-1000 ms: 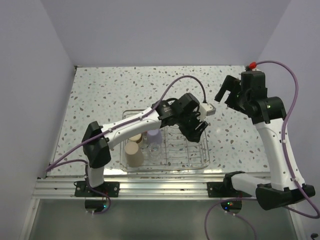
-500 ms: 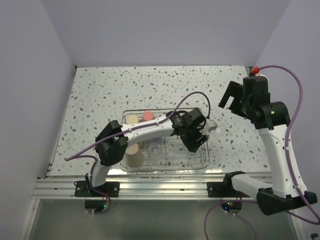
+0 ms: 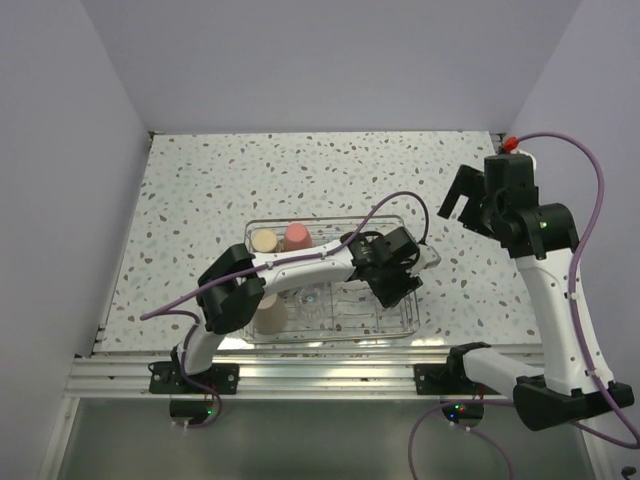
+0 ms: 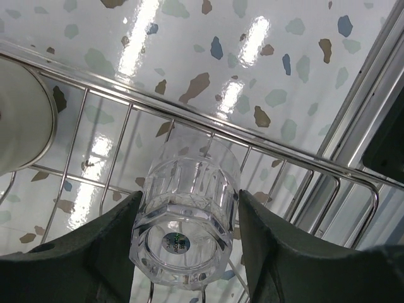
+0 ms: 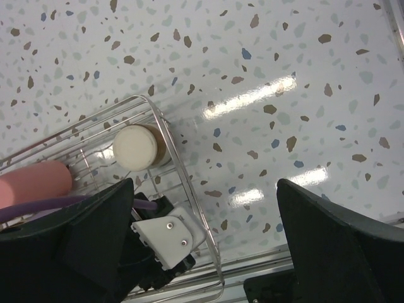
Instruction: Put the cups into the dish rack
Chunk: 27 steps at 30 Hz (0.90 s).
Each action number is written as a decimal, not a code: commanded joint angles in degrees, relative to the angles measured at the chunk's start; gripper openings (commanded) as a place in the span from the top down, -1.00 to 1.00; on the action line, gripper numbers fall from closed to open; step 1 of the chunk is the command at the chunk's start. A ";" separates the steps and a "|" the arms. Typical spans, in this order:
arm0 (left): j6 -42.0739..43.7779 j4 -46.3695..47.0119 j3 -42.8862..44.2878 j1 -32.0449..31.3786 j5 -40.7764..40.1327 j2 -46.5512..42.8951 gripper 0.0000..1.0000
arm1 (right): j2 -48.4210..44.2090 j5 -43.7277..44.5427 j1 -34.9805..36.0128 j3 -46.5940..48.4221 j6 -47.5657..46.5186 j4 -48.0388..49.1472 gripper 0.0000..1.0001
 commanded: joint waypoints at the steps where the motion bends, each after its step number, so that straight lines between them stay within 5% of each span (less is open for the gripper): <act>1: 1.04 3.99 -1.04 0.11 -4.68 0.94 1.00 | -1.03 1.32 -0.09 -0.76 -0.56 0.36 -0.97; 2: 0.95 4.25 -1.12 0.11 -4.94 0.95 0.98 | -0.95 1.06 -0.17 -0.85 -0.56 0.54 -0.97; 6: 0.86 4.43 -0.95 0.02 -5.74 1.30 0.37 | -0.07 0.88 -0.09 -0.59 -0.73 0.98 -0.97; 14: 1.04 4.17 -2.18 -0.24 -5.74 1.12 -0.30 | 0.90 -0.08 -0.09 -0.94 -1.17 2.12 -0.97; 20: 1.12 4.08 -1.92 -0.51 -5.74 0.42 -0.56 | 1.78 -0.79 -0.09 -0.76 -1.17 2.74 -0.97; 27: 0.42 1.54 -0.51 -0.42 -8.81 -2.57 -0.65 | 1.95 -1.23 -0.17 -0.58 -1.26 4.14 -0.97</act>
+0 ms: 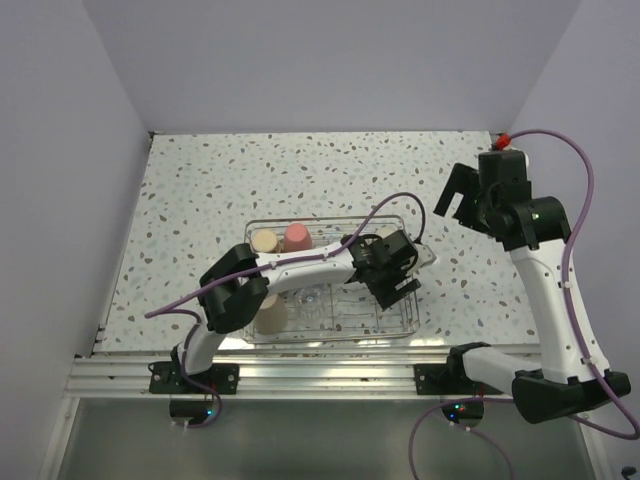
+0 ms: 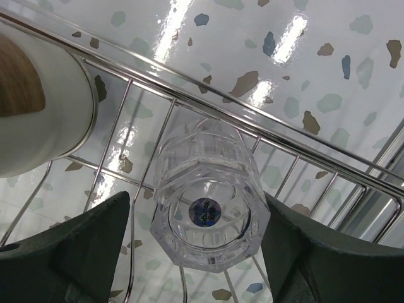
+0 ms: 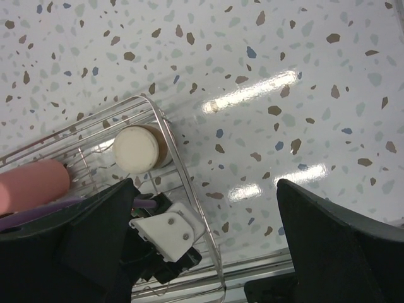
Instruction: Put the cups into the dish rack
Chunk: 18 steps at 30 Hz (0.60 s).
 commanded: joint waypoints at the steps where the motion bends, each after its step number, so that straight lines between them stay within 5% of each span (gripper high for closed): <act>1: -0.34 -1.90 2.42 -0.29 -3.04 -3.62 -0.65 | -0.30 -0.57 -0.17 0.01 -0.86 2.98 -0.97; 11: -5.52 -1.12 1.55 -0.20 -7.18 -15.39 -0.67 | -7.41 -6.02 -0.17 -5.80 5.11 3.86 -0.97; 18: -7.91 2.84 -4.16 -0.11 -11.13 -26.20 -0.72 | -5.84 -6.63 0.09 -1.50 3.00 6.50 -0.97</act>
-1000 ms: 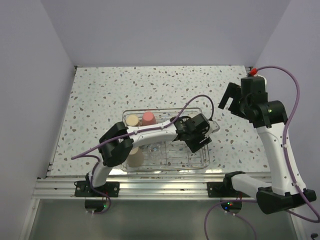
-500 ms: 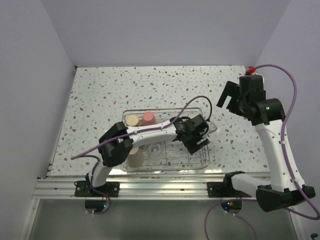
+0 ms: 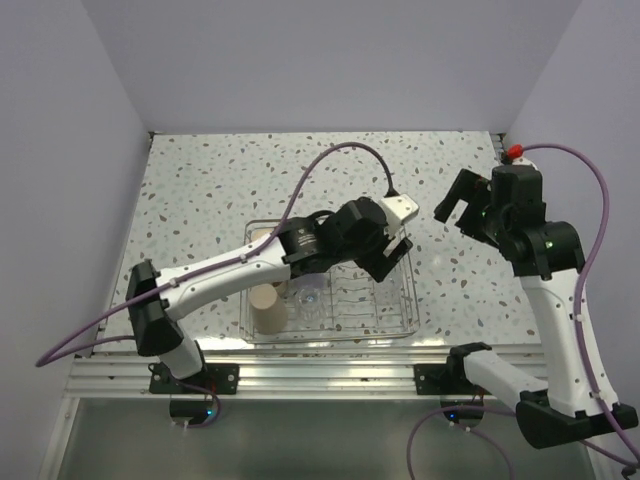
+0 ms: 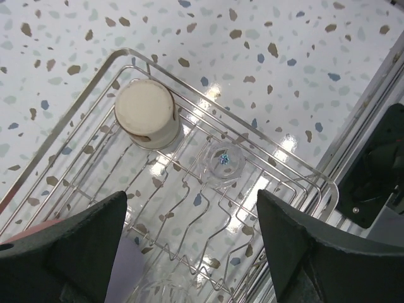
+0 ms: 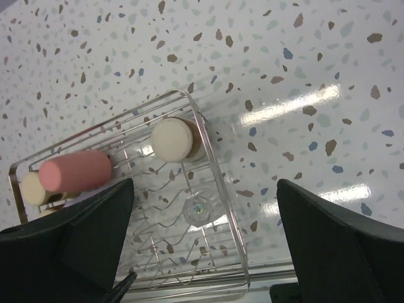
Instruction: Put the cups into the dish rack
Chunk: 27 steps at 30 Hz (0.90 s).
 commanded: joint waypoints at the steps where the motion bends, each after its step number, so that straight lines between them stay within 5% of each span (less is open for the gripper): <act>1: -2.11 2.86 -2.85 -0.20 -3.63 -5.40 -0.73 | 2.42 -1.47 0.13 4.49 -0.28 3.79 -0.97; 14: -1.67 8.65 -3.83 -0.11 4.10 -15.16 -0.82 | 5.06 -6.30 0.22 3.63 1.39 12.39 -0.97; 27: 0.70 5.86 -2.25 0.32 -3.81 -17.45 -0.97 | 16.05 -10.97 0.57 11.27 2.89 19.52 -0.97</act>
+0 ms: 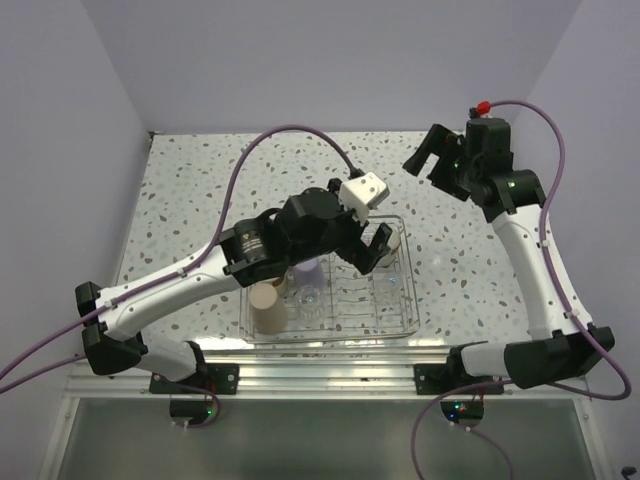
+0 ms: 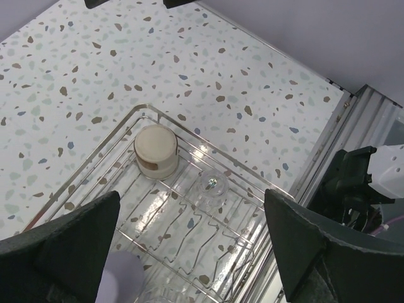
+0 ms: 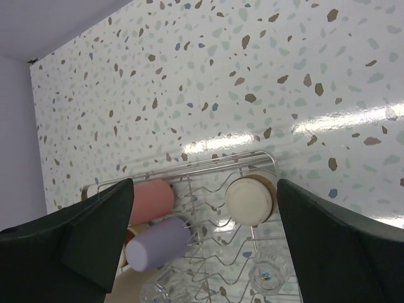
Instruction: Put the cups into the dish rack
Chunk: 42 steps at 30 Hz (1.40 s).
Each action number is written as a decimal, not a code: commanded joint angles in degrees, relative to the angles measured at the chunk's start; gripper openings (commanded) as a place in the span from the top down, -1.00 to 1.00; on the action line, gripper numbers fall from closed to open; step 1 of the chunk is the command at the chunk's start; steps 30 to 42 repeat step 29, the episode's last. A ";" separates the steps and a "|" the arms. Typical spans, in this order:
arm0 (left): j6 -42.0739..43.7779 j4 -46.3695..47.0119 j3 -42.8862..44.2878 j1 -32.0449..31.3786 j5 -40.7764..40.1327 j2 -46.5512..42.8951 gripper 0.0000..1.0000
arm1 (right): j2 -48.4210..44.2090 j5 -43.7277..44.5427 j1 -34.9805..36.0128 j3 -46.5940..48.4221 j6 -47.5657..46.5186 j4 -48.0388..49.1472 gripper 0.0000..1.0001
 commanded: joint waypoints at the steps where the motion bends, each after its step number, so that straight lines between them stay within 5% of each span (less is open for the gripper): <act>1: 1.81 -0.24 2.15 1.00 -3.40 -1.45 -0.99 | -1.69 -1.03 0.09 3.32 0.52 3.66 -0.97; 10: 1.81 -1.92 6.01 11.72 1.96 -1.45 -1.00 | -7.23 -0.85 0.09 -2.48 0.97 7.95 -0.97; 17: 4.80 -5.26 10.41 15.15 -4.09 -1.53 -1.00 | -11.27 0.56 0.18 -4.68 -1.14 8.93 -0.97; 25: 6.56 -5.17 4.97 19.81 -9.11 -6.63 -1.00 | -15.66 1.44 0.18 -5.56 -2.90 9.54 -0.97; 29: 8.76 -7.72 4.44 27.78 -14.54 -8.74 -1.00 | -15.50 -1.54 0.09 -5.91 -3.51 9.37 -0.97; 42: 8.76 -7.72 4.44 27.78 -14.54 -8.74 -1.00 | -15.50 -1.54 0.09 -5.91 -3.51 9.37 -0.97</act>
